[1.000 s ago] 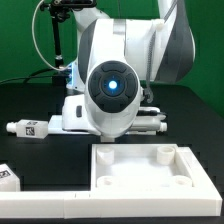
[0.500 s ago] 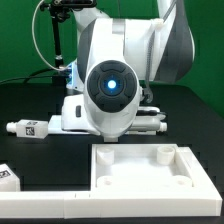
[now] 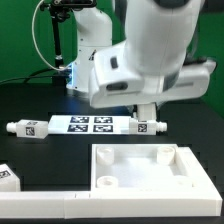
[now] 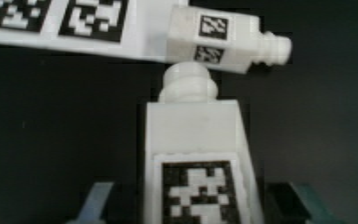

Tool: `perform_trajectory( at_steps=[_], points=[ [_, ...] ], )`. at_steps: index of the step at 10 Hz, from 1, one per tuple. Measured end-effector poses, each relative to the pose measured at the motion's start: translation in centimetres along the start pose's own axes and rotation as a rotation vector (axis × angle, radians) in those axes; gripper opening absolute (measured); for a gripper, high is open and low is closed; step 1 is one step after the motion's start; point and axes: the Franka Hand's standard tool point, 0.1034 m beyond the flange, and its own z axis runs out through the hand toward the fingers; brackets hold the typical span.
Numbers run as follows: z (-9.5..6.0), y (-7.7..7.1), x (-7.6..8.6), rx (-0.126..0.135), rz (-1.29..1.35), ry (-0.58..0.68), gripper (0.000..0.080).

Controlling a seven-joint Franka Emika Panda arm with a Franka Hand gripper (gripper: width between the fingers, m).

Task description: Assemble one leg

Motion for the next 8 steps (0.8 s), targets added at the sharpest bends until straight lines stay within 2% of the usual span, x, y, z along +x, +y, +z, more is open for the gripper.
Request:
perform_trajectory(
  at_steps=[1,2,4,6,7,8],
  points=[
    [1.1,0.6,0.4,-0.005,0.012,0.082,0.0284],
    [1.1,0.6,-0.1,-0.006,0.011,0.113,0.0284],
    [-0.1,0.7,0.6,-0.013,0.011,0.243,0.0284],
    [-4.9,-0.2,2.3,-0.021,-0.002,0.418,0.0284],
    [-7.2,-1.4,3.8,-0.025,-0.011,0.508,0.0284],
    [-9.3,-1.8,5.3,-0.035,-0.027,0.630,0.0284]
  ],
)
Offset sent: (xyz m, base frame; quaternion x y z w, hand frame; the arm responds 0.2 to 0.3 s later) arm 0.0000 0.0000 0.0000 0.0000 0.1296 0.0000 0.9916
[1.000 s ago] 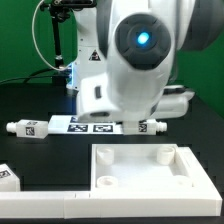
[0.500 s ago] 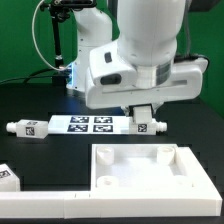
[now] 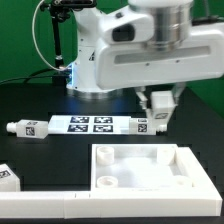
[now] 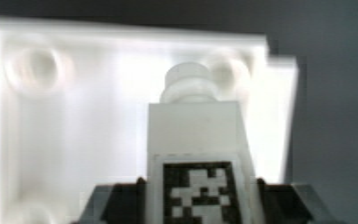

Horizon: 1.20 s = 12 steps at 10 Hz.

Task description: Assemble one leg

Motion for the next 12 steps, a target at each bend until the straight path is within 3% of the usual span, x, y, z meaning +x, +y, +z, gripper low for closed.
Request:
perform_trajectory(
  at_steps=[2,5,7,8,9,10,12],
  points=[
    [-0.4,0.3,1.4,-0.018,-0.035,0.142,0.0284],
    [-0.3,1.1,1.9,-0.049,-0.033,0.357,0.0284],
    [0.6,1.1,2.0,-0.061,-0.033,0.459,0.0284],
    [0.7,0.7,3.0,-0.073,-0.044,0.570,0.0284],
    [1.9,0.9,3.3,-0.087,-0.048,0.643,0.0284],
    [2.8,0.9,3.3,-0.083,-0.049,0.607,0.0284],
    [3.0,0.2,4.0,-0.078,-0.053,0.610,0.0284]
  ],
)
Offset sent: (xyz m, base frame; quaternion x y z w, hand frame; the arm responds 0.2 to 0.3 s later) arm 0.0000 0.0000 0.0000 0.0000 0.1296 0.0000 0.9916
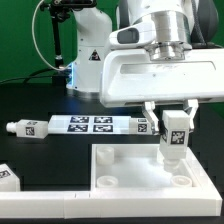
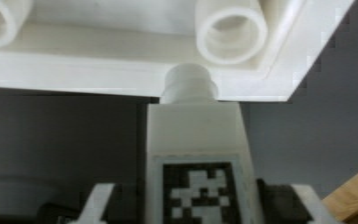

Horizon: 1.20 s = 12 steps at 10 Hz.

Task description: Assemble one leg

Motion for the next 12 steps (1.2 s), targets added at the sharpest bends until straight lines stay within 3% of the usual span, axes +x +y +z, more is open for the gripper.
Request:
perform_trajectory(
  at_steps=[3,9,12],
  points=[
    [0.7,-1.8,-0.8,0.013,0.004,-0.021,0.0284],
    [1.9,-1.7,-2.4,0.009,0.000,-0.045,0.0284],
    [2.2,-1.6,-2.4,0.002,-0.005,-0.011,0.0284]
  ],
)
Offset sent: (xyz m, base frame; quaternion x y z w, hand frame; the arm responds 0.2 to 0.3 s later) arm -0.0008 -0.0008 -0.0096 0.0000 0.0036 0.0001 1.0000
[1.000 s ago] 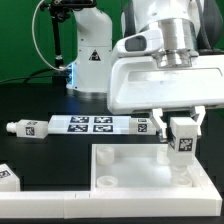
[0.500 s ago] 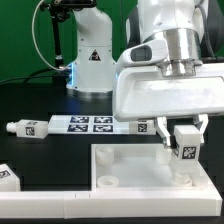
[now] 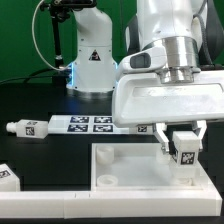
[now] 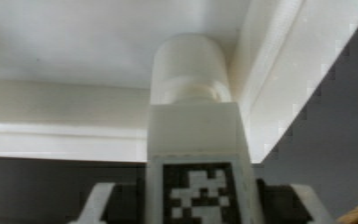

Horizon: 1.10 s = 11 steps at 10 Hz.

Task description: Assemble one leg

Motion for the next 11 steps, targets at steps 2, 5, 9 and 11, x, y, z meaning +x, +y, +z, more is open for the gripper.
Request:
perform_trajectory(
  at_steps=[2,5,9,11],
  points=[
    [0.0,0.0,0.0,0.000,-0.001,0.001,0.0284],
    [-0.7,0.0,0.6,0.007,0.000,-0.033,0.0539],
    [-1.9,0.5,3.3,0.048,0.024,-0.283,0.0642],
    [-1.0,1.3,3.4,0.056,0.043,-0.425,0.0649]
  ],
)
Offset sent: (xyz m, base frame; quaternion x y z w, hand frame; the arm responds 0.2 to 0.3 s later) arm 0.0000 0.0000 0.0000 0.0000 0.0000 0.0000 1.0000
